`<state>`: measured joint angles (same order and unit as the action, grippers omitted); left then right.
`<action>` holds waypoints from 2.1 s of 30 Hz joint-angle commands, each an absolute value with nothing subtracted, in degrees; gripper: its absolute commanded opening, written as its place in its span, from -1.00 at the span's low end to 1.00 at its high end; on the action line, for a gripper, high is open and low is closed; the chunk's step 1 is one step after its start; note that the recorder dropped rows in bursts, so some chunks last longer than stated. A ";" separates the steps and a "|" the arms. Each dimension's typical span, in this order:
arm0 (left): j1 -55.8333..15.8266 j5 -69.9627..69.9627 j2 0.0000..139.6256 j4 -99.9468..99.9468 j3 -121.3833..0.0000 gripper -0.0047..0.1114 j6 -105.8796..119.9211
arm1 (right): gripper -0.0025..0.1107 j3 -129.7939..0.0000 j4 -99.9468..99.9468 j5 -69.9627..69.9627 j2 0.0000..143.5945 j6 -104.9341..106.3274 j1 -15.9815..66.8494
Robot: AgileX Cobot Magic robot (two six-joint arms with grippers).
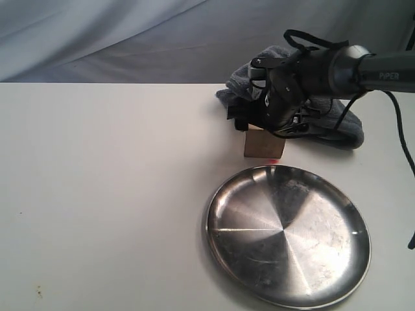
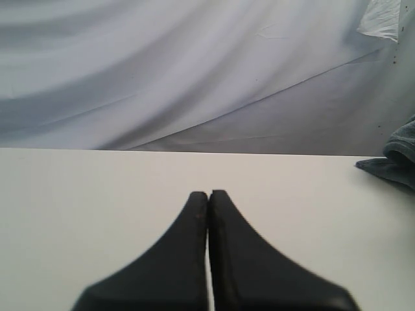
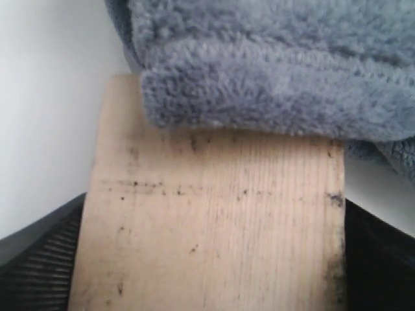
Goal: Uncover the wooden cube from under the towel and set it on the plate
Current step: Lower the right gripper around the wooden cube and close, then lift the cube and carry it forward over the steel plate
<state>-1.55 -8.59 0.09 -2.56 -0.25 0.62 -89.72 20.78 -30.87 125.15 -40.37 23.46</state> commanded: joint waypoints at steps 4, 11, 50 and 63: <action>-1.60 -8.35 0.00 -2.52 0.00 -0.89 0.52 | 0.39 -89.46 22.58 -30.59 125.20 -40.51 24.04; -1.60 -8.35 0.00 -2.52 0.00 -0.89 0.52 | 0.00 -89.46 23.37 -31.08 124.36 -40.36 24.04; -1.60 -8.35 0.00 -2.52 0.00 -0.89 0.52 | -0.02 -46.10 13.63 -21.53 85.46 -32.96 33.43; -1.60 -8.35 0.00 -2.52 0.00 -0.89 0.52 | -0.06 -39.85 13.86 -13.08 85.72 -30.04 34.06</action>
